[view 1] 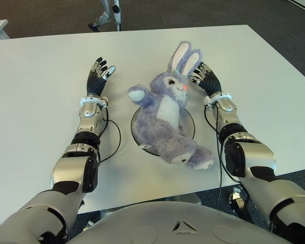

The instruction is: Put the doll into the plate.

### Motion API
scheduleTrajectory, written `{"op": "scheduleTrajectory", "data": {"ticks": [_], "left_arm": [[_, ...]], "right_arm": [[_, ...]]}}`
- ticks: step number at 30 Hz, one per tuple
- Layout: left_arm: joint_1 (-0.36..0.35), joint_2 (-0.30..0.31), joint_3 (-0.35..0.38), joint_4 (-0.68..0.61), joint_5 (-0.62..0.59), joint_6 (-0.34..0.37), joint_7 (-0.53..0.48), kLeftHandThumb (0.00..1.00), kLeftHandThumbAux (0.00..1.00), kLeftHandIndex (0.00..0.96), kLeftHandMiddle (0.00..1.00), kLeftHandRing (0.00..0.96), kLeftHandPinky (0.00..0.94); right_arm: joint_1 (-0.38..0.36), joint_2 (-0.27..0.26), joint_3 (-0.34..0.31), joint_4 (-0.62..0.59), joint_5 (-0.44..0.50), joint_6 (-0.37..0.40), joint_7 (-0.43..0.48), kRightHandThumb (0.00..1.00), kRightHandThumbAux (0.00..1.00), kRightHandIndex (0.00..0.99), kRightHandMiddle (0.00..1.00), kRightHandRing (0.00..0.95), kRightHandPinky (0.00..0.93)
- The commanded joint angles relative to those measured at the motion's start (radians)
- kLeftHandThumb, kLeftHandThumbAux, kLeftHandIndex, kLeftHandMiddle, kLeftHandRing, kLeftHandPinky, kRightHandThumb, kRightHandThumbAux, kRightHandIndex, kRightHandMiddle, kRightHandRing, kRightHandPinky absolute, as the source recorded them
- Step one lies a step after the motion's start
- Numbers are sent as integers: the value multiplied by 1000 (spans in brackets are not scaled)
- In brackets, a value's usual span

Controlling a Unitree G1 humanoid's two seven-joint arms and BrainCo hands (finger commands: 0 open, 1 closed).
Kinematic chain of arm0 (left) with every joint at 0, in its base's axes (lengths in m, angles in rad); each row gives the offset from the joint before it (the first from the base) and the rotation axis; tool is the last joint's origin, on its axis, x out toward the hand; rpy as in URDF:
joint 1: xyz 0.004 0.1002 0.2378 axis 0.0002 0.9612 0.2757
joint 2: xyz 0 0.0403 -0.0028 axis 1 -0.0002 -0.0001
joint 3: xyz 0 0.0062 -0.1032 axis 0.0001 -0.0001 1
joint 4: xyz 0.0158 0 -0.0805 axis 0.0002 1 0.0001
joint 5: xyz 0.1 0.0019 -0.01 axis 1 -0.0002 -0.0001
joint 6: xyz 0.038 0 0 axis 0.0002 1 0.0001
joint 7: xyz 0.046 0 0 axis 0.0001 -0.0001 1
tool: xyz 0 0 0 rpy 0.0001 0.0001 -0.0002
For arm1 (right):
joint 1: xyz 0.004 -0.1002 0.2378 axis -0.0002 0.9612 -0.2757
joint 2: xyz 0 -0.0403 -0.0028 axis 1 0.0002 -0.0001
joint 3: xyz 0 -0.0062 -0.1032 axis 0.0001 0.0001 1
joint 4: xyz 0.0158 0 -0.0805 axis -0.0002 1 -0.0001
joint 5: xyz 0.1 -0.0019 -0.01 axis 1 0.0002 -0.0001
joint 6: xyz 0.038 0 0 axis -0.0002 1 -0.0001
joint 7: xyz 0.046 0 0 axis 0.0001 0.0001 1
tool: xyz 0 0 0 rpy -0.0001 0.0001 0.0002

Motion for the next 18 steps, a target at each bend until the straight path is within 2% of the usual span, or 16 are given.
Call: {"op": "scheduleTrajectory", "data": {"ticks": [1,7,18], "left_arm": [[55,-17,-11,55,9,52,-13,0,521,0,112,94,43],[54,-18,-11,70,3,66,-12,0,518,2,113,101,71],[63,-23,-15,85,2,78,-11,0,527,2,103,88,39]], "right_arm": [[114,44,8,74,-10,64,8,293,814,40,61,68,89],[114,46,9,74,-12,63,3,296,812,38,62,69,88],[114,51,2,73,-4,63,9,331,835,45,67,69,89]]}}
